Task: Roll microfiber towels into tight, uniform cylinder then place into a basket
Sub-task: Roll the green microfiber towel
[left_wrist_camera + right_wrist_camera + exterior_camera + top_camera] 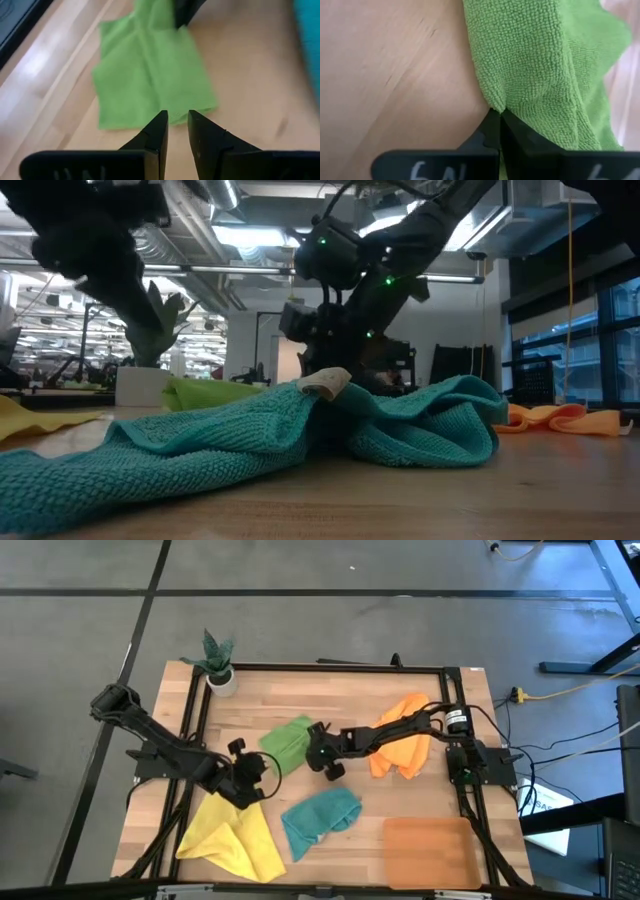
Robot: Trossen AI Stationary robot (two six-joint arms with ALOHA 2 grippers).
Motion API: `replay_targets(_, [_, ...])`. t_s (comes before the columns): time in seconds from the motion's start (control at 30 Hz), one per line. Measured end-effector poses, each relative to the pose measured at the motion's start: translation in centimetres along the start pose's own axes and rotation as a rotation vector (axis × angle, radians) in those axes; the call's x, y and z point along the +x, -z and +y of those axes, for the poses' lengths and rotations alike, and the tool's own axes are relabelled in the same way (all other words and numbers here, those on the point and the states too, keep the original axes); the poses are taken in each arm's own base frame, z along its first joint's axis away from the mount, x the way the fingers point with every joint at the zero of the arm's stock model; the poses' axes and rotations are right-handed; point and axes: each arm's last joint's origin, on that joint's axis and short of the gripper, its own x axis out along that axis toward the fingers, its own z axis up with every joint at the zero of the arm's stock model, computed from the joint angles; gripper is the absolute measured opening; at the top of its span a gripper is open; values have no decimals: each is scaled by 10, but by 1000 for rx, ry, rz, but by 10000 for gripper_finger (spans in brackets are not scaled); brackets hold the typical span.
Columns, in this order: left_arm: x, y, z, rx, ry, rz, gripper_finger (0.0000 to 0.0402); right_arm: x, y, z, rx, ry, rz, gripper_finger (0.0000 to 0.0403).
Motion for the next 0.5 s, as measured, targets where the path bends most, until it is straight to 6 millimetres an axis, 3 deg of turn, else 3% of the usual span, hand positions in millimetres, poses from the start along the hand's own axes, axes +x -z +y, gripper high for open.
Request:
replay_targets(0.3, [17, 6, 15, 25, -107, -2, 66, -21, -22, -11, 72, -327, -12, 2])
replay_targets(0.5, [17, 6, 14, 24, -102, -5, 66, -36, -31, -32, 192, -465, -56, 1])
